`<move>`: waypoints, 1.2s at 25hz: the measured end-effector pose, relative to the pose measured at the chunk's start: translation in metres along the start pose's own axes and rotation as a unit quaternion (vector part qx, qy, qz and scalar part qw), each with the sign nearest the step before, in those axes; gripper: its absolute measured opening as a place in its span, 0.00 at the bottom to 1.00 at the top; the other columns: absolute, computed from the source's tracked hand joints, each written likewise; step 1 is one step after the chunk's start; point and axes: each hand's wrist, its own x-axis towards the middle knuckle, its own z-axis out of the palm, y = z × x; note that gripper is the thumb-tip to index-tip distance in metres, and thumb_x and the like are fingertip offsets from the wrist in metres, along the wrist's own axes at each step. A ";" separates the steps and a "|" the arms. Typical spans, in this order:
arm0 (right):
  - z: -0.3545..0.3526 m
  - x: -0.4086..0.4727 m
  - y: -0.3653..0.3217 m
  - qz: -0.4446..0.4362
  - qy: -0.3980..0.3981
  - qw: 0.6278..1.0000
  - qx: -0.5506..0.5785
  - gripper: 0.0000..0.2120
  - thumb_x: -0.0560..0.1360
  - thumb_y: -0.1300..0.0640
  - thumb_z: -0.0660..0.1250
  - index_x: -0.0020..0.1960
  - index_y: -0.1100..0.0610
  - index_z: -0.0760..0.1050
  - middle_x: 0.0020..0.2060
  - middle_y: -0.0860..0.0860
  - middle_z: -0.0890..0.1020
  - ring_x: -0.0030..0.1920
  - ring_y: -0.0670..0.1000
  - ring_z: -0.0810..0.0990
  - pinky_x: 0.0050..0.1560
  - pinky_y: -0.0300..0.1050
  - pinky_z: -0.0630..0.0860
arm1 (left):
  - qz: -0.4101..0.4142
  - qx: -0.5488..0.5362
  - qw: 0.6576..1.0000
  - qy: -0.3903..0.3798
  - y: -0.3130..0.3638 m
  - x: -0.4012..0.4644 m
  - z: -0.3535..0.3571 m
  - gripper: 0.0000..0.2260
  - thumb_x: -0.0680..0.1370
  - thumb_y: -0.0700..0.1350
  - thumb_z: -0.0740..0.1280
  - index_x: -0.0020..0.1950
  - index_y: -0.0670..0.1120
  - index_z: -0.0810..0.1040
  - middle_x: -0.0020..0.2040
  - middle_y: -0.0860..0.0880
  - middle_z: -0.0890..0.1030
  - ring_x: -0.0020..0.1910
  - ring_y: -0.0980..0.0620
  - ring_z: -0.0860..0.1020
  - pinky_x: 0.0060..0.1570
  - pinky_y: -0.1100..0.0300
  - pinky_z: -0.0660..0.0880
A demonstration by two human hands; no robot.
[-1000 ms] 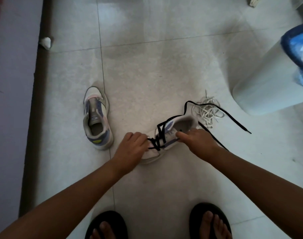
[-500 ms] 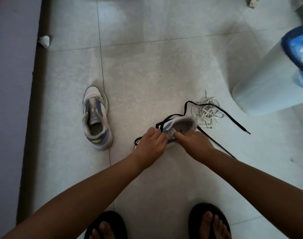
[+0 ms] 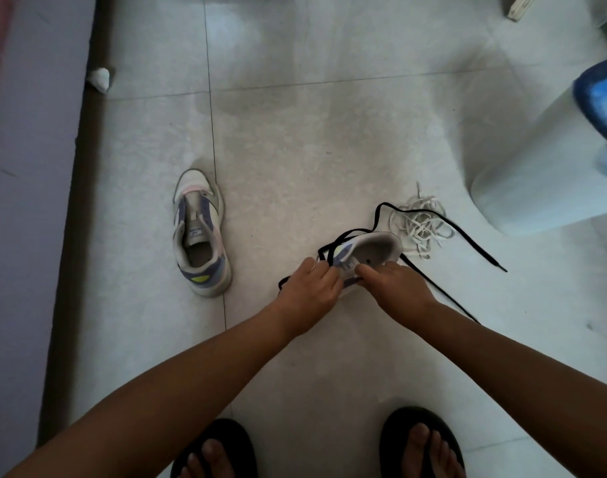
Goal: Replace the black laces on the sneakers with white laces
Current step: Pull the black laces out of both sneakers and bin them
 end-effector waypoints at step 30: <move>0.000 0.000 0.000 0.021 -0.080 0.996 -0.022 0.13 0.74 0.58 0.67 0.58 0.53 0.73 0.37 0.54 0.81 0.36 0.58 0.78 0.31 0.43 0.68 | -0.048 -0.051 0.992 -0.107 -0.025 -0.069 -0.008 0.06 0.63 0.39 0.67 0.37 0.47 0.81 0.31 0.48 0.77 0.28 0.48 0.76 0.28 0.62 0.68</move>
